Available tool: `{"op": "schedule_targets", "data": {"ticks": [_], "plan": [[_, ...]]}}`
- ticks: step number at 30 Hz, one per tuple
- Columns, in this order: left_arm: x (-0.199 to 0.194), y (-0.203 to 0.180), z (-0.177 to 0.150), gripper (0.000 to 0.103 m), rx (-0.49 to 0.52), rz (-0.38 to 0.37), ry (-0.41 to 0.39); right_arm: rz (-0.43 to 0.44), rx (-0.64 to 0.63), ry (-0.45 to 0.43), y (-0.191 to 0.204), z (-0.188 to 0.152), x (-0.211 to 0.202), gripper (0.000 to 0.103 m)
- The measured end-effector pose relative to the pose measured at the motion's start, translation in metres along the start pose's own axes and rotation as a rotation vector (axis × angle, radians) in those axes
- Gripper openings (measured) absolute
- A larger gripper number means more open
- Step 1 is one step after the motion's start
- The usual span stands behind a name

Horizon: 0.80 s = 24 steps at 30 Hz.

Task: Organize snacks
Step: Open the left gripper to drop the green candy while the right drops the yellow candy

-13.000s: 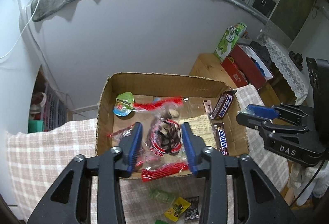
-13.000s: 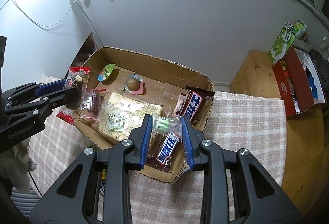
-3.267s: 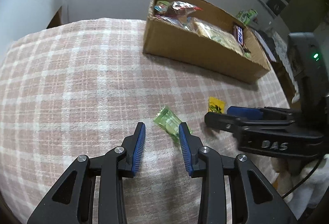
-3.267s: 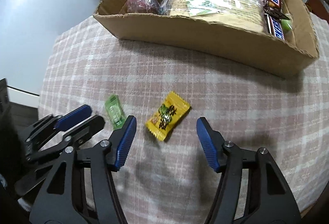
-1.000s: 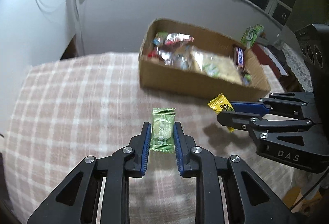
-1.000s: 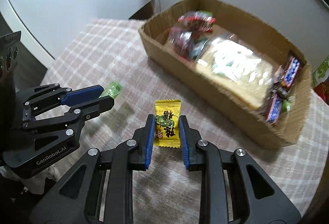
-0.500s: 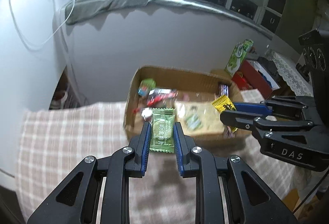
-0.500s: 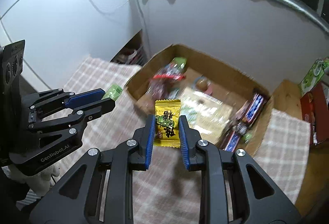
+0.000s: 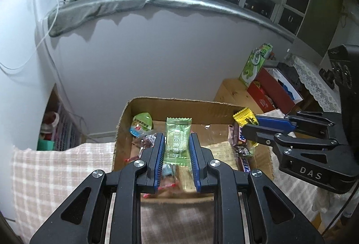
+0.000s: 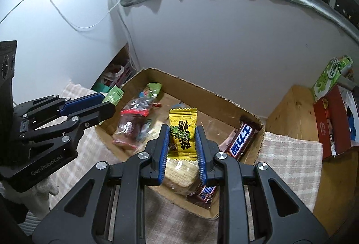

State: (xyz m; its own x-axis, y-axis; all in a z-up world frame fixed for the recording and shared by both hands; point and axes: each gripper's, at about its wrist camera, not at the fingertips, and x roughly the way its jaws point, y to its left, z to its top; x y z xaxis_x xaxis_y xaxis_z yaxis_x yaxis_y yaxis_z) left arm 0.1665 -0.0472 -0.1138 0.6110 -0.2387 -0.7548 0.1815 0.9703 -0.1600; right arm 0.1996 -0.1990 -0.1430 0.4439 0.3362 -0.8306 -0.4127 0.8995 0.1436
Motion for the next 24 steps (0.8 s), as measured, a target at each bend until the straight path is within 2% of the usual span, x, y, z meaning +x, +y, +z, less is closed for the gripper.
{"op": "schedule_targets", "data": {"ticks": [12, 20, 21, 22, 23, 24], "plan": [[0.019, -0.001, 0.004, 0.020, 0.023, -0.003, 0.065, -0.003, 0.055, 0.074, -0.013, -0.002, 0.020, 0.024], [0.017, 0.001, 0.005, 0.022, 0.022, 0.002, 0.059, -0.018, 0.055, 0.067, -0.013, -0.002, 0.018, 0.024], [0.017, 0.002, 0.005, 0.025, 0.023, 0.002, 0.060, -0.022, 0.053, 0.067, -0.012, -0.002, 0.017, 0.027], [0.017, 0.001, 0.004, 0.033, 0.024, 0.008, 0.061, -0.025, 0.053, 0.066, -0.012, -0.002, 0.017, 0.042], [0.016, 0.002, 0.005, 0.038, 0.025, 0.012, 0.061, -0.027, 0.053, 0.061, -0.012, -0.002, 0.015, 0.050], [0.015, 0.002, 0.005, 0.039, 0.025, 0.014, 0.058, -0.031, 0.053, 0.051, -0.012, -0.002, 0.013, 0.062]]}}
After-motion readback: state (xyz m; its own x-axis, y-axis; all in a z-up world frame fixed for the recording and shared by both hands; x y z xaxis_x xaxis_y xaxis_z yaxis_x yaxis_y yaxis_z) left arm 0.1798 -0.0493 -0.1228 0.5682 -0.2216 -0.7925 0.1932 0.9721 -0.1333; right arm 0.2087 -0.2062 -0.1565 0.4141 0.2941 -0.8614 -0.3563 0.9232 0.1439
